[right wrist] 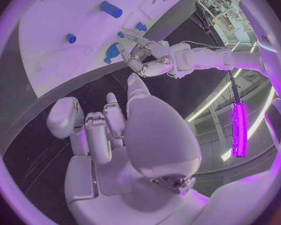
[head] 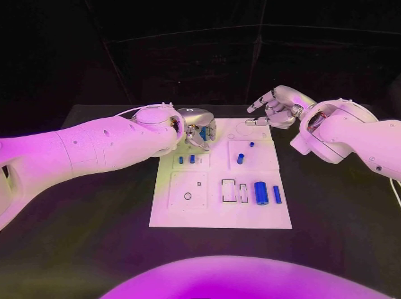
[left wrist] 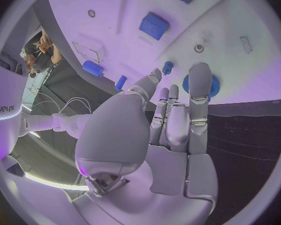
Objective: Assemble the parts on the task board
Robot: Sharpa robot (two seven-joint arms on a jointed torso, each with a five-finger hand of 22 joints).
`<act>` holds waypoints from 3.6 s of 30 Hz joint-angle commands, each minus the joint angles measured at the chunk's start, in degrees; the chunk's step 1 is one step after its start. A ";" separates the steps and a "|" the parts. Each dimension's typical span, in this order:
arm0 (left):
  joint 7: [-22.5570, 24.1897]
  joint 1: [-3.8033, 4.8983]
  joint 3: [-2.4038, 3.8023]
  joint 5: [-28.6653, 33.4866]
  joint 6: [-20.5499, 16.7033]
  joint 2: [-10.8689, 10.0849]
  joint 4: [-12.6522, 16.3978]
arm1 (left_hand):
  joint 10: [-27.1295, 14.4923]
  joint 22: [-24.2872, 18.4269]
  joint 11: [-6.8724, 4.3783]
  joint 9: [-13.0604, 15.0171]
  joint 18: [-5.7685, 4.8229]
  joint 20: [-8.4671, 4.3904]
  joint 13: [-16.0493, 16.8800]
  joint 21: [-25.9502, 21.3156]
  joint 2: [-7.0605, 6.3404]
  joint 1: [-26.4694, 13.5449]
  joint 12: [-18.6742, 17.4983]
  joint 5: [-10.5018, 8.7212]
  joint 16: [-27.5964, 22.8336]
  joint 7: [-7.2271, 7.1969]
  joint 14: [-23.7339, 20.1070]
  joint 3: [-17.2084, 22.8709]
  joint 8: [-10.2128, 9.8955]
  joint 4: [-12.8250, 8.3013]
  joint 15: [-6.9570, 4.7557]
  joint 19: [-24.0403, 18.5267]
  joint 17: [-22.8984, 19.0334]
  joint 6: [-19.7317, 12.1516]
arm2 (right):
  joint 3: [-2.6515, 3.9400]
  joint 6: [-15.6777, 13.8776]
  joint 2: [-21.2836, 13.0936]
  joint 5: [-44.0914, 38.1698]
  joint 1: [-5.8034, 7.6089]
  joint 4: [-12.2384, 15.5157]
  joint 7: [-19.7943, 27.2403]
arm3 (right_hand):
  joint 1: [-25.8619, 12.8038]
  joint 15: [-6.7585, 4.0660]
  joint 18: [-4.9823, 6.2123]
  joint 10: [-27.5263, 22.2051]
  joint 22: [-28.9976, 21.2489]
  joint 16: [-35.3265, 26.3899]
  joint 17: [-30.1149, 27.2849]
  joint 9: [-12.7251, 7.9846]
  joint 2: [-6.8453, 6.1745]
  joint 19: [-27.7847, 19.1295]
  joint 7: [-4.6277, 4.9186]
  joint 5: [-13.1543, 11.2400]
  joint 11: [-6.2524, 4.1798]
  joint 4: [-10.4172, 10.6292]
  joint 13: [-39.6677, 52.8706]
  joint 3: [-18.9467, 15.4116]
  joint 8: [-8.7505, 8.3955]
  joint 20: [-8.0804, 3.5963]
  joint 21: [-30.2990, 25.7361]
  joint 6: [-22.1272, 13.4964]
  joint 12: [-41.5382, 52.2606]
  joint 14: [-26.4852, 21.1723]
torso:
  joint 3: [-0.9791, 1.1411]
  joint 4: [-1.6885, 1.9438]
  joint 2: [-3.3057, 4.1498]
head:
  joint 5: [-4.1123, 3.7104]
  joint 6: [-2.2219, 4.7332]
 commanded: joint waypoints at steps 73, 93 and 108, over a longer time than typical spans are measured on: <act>-2.22 -0.88 1.97 2.64 1.25 -6.86 6.61 | 9.19 7.47 -0.88 0.25 -1.26 -0.64 0.06 6.02 4.02 -0.98 -8.89 -1.16 1.96 -0.42 0.81 11.15 -6.40 -5.42 -0.75 1.51 -2.06 8.28 | 0.03 -0.95 0.19 -0.46 0.03 -0.34 0.13 | 0.25 -0.39 1.17 -0.50 -0.17 0.14 15.09 -0.07 0.60 -0.24 -0.15 0.56 -0.11 -0.41 -0.13 0.03 -0.04 -0.03 -0.40 0.01 -0.22 6.06 | -0.03 0.31 -0.15 | 0.08 -0.04; -4.57 -1.01 1.98 2.75 3.76 -9.85 6.91 | 9.52 7.59 -0.92 0.27 -1.26 -0.60 0.09 6.08 3.74 -1.50 -9.16 -1.22 1.96 -0.48 0.76 11.19 -6.60 -5.50 -0.73 1.45 -2.31 8.53 | 0.03 -0.87 0.16 -0.46 -0.04 -0.43 0.10 | 0.25 -0.39 1.17 -0.50 -0.17 0.14 15.09 -0.07 0.60 -0.24 -0.15 0.56 -0.11 -0.41 -0.13 0.03 -0.04 -0.03 -0.40 0.01 -0.22 6.06 | 0.07 0.00 -0.04 | 0.68 -0.12; -4.59 -1.67 1.97 2.75 4.34 -8.26 5.46 | 9.57 7.54 -0.93 0.27 -1.24 -0.60 0.10 6.03 3.72 -1.54 -9.19 -1.23 1.94 -0.49 0.74 11.21 -6.63 -5.53 -0.74 1.43 -2.39 8.56 | 0.03 -0.79 0.29 -0.46 -0.06 -0.46 0.14 | 0.25 -0.39 1.17 -0.50 -0.17 0.14 15.09 -0.07 0.60 -0.24 -0.15 0.56 -0.11 -0.41 -0.13 0.03 -0.04 -0.03 -0.40 0.01 -0.22 6.06 | -0.02 0.08 -0.05 | 0.68 -0.31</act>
